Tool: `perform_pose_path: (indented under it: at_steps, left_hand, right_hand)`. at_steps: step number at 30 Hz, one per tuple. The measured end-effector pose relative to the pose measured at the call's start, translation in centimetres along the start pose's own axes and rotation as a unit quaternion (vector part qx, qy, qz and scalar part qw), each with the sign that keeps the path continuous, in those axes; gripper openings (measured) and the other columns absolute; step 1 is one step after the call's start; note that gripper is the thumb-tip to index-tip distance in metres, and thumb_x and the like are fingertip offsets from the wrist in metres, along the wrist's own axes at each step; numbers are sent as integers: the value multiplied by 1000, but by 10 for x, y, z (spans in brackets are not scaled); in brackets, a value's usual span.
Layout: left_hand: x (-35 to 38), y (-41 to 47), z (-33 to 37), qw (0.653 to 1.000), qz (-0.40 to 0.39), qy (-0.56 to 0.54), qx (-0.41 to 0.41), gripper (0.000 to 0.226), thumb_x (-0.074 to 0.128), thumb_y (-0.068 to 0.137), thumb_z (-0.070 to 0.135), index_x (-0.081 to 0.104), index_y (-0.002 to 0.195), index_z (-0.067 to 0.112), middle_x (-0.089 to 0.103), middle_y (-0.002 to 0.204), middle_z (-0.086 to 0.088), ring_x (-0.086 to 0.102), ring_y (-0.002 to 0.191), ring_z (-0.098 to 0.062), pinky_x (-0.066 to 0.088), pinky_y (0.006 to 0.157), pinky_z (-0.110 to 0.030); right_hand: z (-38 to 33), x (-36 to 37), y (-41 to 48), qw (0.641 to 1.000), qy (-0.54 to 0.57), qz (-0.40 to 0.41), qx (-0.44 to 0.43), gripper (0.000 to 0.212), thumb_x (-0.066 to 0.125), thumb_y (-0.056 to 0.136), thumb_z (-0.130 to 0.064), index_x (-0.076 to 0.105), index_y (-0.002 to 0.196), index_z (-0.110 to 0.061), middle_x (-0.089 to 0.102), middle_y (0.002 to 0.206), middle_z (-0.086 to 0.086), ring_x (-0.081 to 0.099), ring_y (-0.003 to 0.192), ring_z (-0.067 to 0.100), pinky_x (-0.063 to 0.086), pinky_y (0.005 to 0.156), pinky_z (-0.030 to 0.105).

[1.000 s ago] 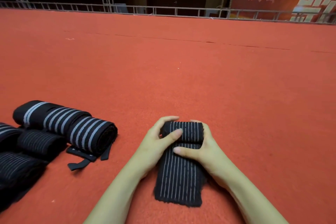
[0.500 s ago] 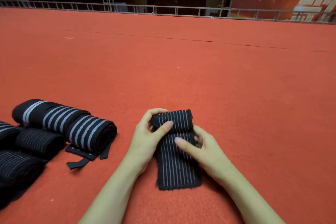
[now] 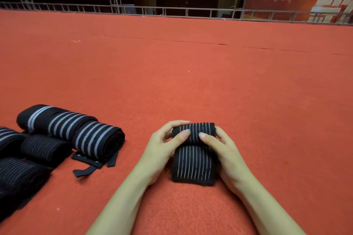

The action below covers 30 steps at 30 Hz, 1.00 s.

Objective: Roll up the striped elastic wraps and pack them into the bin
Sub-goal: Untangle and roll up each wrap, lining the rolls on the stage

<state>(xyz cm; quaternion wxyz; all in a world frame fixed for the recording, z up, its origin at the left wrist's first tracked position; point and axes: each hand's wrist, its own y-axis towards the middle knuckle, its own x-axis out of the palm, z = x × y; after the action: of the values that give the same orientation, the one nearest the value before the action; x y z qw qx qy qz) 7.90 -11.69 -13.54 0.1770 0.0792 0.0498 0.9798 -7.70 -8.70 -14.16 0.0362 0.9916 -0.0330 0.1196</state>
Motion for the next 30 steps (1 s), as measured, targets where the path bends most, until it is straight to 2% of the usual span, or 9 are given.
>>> perform_pose_path:
  at_steps: [3,5,9,12,16,18,23,26,30]
  left_hand:
    - [1,-1,-2,998,-19,57,27,26,72,76,19,70,101,24,67,112,0,63,97,-11,50,77,-33]
    - [1,0,-4,995,-36,78,44,29,70,77,19,68,106,25,65,117,8,62,108,-9,50,87,-24]
    - [1,-1,-4,999,-36,-27,-27,39,68,86,32,59,123,28,65,112,0,63,100,-8,52,77,-25]
    - [0,1,-4,1000,-10,24,10,33,73,82,20,64,113,23,66,110,-9,65,93,-12,53,76,-27]
    - [-1,1,-5,999,-26,-4,32,31,74,76,1,66,99,20,66,104,1,64,83,-12,55,72,-27]
    - [-1,2,-5,999,-34,-19,32,28,70,74,6,67,97,21,66,106,3,64,90,-13,55,79,-30]
    - [1,3,-1,996,-3,-84,-28,38,66,83,25,61,120,18,64,102,-6,66,95,-14,55,82,-28]
    - [-2,-2,9,999,-5,-40,-33,35,74,80,15,65,114,19,64,106,-13,67,95,-23,52,91,-38]
    - [-9,-21,27,999,-35,-22,-35,35,75,75,7,65,103,25,64,102,-5,64,87,-12,52,78,-23]
  right_hand:
    - [-2,1,0,1000,14,15,10,32,72,78,-35,63,100,-14,67,91,2,63,82,12,53,74,26]
    - [-3,1,-1,1000,17,13,13,30,68,77,-32,61,102,-16,67,87,1,63,77,11,54,68,26]
    - [-4,0,-3,1000,16,-3,15,35,65,78,-23,57,112,-19,68,91,1,65,80,14,56,69,29]
    - [-6,-1,-3,1000,20,4,18,39,66,79,-19,56,117,-24,68,95,1,66,83,14,55,70,30]
    - [-9,0,-1,998,67,6,20,32,60,79,-28,59,110,-18,66,84,-5,64,74,7,54,61,26]
    - [-9,-1,-1,996,87,0,8,27,61,79,-22,60,105,-14,67,83,-3,65,76,9,55,63,26]
    - [-8,-1,-1,996,85,2,-8,23,62,76,-13,60,99,-13,62,89,3,62,82,15,55,72,27]
    - [-16,0,-7,997,75,-10,-21,19,56,83,-1,59,97,-12,61,90,6,62,79,14,54,68,24]
    - [-34,5,-29,997,68,-39,-29,32,47,84,12,63,97,-12,59,92,9,59,75,12,50,62,18]
